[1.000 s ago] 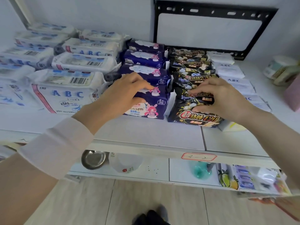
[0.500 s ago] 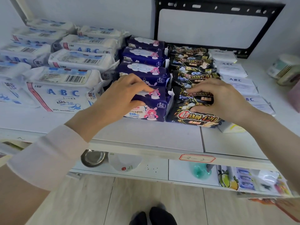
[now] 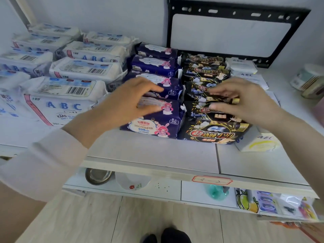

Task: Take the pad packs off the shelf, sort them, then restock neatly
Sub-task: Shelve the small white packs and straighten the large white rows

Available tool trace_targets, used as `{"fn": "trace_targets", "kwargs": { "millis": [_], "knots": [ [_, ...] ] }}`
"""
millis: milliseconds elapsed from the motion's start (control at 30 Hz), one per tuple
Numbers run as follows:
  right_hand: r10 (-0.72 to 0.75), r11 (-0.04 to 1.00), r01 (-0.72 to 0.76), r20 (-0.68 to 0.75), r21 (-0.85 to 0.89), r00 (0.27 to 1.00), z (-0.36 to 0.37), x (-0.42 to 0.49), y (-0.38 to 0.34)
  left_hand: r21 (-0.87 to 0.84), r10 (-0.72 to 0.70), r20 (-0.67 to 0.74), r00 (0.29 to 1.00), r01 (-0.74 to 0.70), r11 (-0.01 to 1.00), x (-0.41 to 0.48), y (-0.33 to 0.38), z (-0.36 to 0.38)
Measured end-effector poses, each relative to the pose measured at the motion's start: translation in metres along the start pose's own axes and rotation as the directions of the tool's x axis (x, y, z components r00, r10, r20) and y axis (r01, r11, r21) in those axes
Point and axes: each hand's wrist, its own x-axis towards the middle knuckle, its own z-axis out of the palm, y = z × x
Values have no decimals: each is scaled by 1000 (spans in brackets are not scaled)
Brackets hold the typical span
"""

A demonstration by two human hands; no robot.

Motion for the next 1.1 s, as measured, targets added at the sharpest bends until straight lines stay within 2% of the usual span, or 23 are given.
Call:
{"fn": "trace_targets", "kwargs": {
  "millis": [100, 200, 300, 833, 1100],
  "knots": [
    [12, 994, -19, -64, -109, 998, -9, 17, 9, 30, -52, -52, 997, 54, 998, 28, -7, -10],
    [26, 981, -15, 52, -193, 998, -9, 29, 19, 117, -87, 38, 995, 82, 990, 50, -17, -11],
    [33, 982, -10, 119, -189, 992, -7, 34, 26, 179, -100, 146, 984, 74, 981, 60, -27, -5],
    [43, 979, -19, 113, -204, 993, -7, 44, 37, 154, -73, 70, 995, 61, 986, 56, -26, -8],
    [87, 966, -67, 72, -250, 994, -11, 41, 37, 140, -114, 132, 985, 95, 986, 55, -24, -8]
  ]
}}
